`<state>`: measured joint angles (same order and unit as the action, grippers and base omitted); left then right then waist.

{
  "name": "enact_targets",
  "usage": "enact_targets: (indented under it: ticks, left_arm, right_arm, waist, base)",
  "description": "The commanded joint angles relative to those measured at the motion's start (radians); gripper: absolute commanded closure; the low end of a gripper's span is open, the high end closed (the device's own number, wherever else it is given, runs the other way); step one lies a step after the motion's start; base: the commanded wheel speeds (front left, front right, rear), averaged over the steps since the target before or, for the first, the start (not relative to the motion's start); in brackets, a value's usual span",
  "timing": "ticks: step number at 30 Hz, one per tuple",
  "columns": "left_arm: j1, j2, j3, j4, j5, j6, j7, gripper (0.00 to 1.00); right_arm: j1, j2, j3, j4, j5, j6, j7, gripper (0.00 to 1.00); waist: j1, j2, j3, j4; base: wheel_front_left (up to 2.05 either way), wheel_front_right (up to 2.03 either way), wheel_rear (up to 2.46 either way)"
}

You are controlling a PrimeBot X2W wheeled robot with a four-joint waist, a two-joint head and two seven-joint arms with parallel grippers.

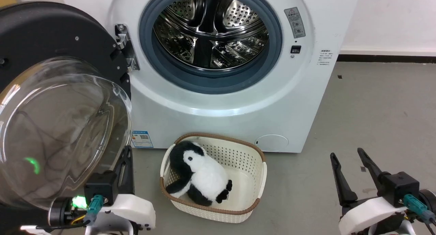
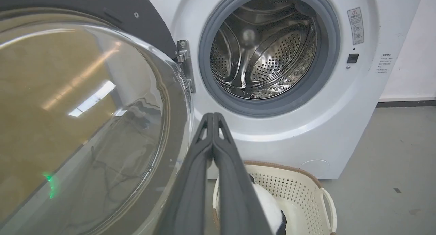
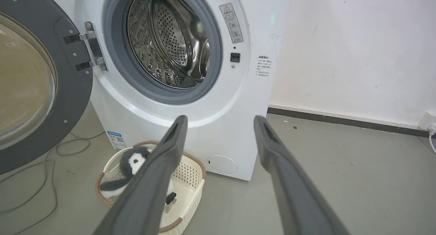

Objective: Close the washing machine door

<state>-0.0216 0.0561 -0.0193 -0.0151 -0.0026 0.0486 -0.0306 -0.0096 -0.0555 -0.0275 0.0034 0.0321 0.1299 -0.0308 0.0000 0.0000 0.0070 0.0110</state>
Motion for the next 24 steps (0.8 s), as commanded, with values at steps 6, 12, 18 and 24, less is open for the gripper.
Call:
enact_targets:
  ticks: [6,12,18,24]
  left_arm:
    - [-0.054,0.029,-0.008,-0.046,0.008,0.016,-0.022,1.00]
    - [-0.106,0.052,0.004,-0.089,-0.002,0.026,-0.035,1.00]
    - [-0.179,0.073,0.034,-0.125,-0.023,0.026,-0.047,1.00]
    - [-0.253,0.090,0.083,-0.144,-0.054,0.010,-0.060,1.00]
  right_arm:
    - [-0.004,0.001,-0.015,-0.008,0.018,0.000,-0.022,0.00]
    - [-0.006,0.001,-0.026,-0.010,0.029,0.000,-0.035,0.00]
    - [-0.011,0.002,-0.038,-0.014,0.034,0.000,-0.047,0.00]
    - [-0.016,0.002,-0.051,-0.015,0.039,0.000,-0.060,0.00]
  waist:
    - [0.0000,0.0000,0.007,0.021]
    - [0.0000,0.0000,0.015,0.048]
    - [0.0000,0.0000,0.031,0.085]
    - [0.0000,0.0000,0.045,0.128]
  base:
    - [0.00,0.00,0.00]
    - [0.00,0.00,0.00]
    - [0.00,0.00,0.00]
    - [0.00,0.00,0.00]
